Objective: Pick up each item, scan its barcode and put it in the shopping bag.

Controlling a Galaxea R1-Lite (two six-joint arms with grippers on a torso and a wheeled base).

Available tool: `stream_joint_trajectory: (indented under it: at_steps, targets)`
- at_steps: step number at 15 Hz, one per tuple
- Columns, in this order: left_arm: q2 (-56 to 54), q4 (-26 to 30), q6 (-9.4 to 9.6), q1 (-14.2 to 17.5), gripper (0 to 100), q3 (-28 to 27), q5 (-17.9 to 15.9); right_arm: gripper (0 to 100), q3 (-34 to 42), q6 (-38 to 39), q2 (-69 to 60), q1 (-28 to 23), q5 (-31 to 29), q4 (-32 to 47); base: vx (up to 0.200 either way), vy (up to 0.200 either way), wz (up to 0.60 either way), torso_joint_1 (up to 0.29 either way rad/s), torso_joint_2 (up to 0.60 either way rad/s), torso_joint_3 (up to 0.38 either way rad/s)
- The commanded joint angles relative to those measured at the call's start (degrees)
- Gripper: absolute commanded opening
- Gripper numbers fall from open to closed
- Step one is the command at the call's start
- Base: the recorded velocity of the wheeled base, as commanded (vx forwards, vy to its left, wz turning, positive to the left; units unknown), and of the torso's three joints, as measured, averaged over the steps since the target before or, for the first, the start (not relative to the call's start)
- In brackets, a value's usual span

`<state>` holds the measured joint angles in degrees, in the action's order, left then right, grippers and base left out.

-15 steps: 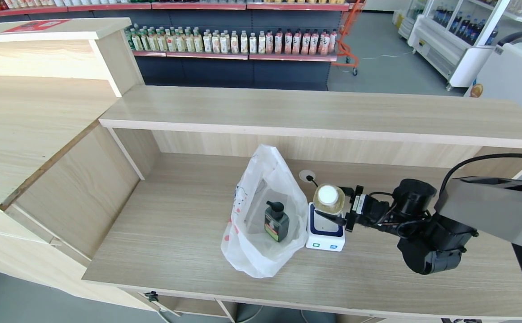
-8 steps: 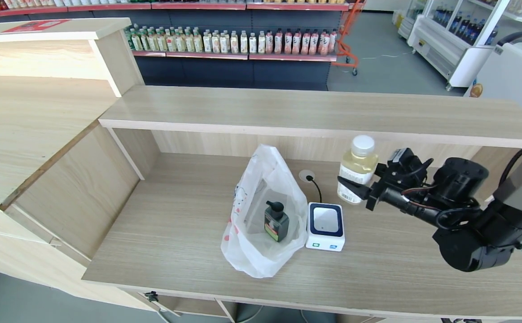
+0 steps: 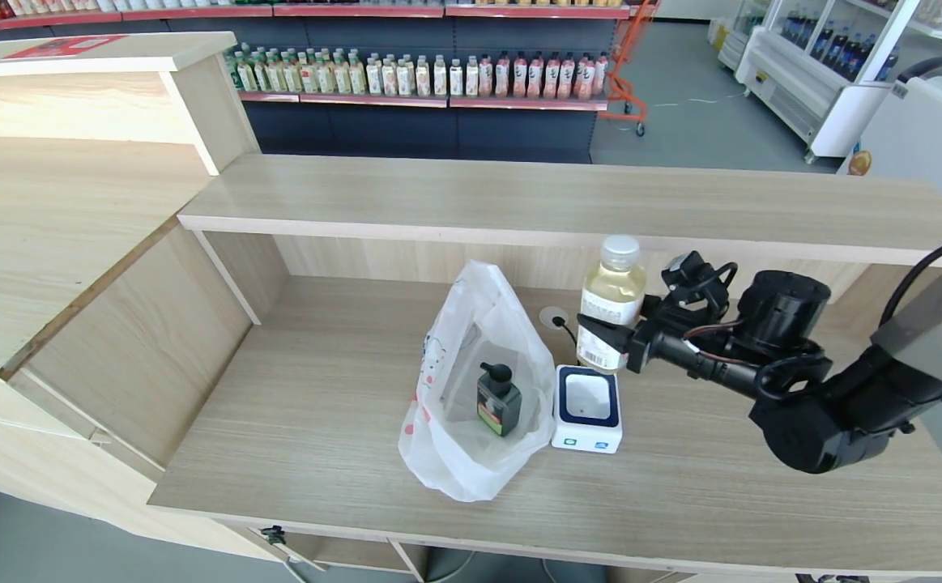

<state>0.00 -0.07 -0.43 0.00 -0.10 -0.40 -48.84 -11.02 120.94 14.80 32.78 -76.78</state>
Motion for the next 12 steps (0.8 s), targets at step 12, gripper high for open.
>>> stream_joint_trajectory:
  at_steps: [12]
  targets:
    - [0.0,0.0,-0.01,0.0,100,0.0,0.0,0,-31.8,4.4,22.9,5.7,0.1,12.5,0.0,0.0,0.0,0.0,0.0,0.0]
